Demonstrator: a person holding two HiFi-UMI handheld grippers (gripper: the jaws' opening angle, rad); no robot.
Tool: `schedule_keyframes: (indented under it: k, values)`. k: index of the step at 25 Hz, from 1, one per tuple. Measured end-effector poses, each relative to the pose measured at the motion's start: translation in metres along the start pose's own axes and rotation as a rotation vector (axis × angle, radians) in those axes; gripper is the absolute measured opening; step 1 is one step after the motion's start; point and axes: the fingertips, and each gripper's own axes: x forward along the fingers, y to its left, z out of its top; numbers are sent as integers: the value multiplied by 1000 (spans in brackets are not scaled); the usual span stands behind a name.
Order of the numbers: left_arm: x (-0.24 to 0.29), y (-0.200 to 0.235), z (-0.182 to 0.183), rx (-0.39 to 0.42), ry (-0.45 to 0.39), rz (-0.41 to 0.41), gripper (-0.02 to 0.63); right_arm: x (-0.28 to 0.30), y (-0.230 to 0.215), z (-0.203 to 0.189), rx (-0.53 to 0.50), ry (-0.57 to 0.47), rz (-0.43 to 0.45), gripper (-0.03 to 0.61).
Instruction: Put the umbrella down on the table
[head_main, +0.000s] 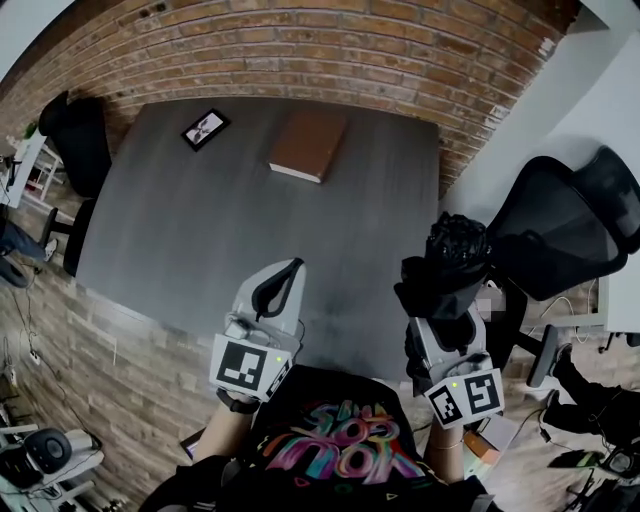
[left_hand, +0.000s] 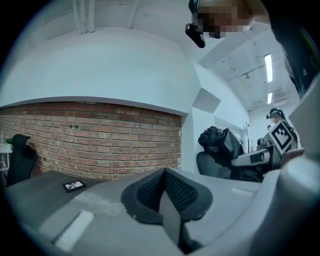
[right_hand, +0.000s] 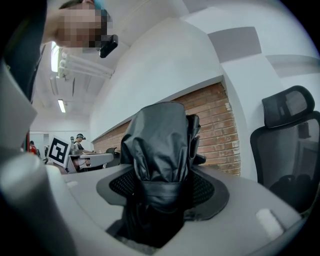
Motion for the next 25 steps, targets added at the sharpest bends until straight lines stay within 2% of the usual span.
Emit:
schedule_keyframes:
  k: [15, 18, 25]
  values:
    - [11, 24, 3, -23, -20, -21, -2, 31, 10, 5, -36, 13, -2, 281]
    - [11, 23, -1, -44, -6, -26, -2, 36, 9, 1, -57, 30, 0, 281]
    - [10, 23, -4, -21, -1, -44, -2, 58, 1, -21, -125, 96, 14, 281]
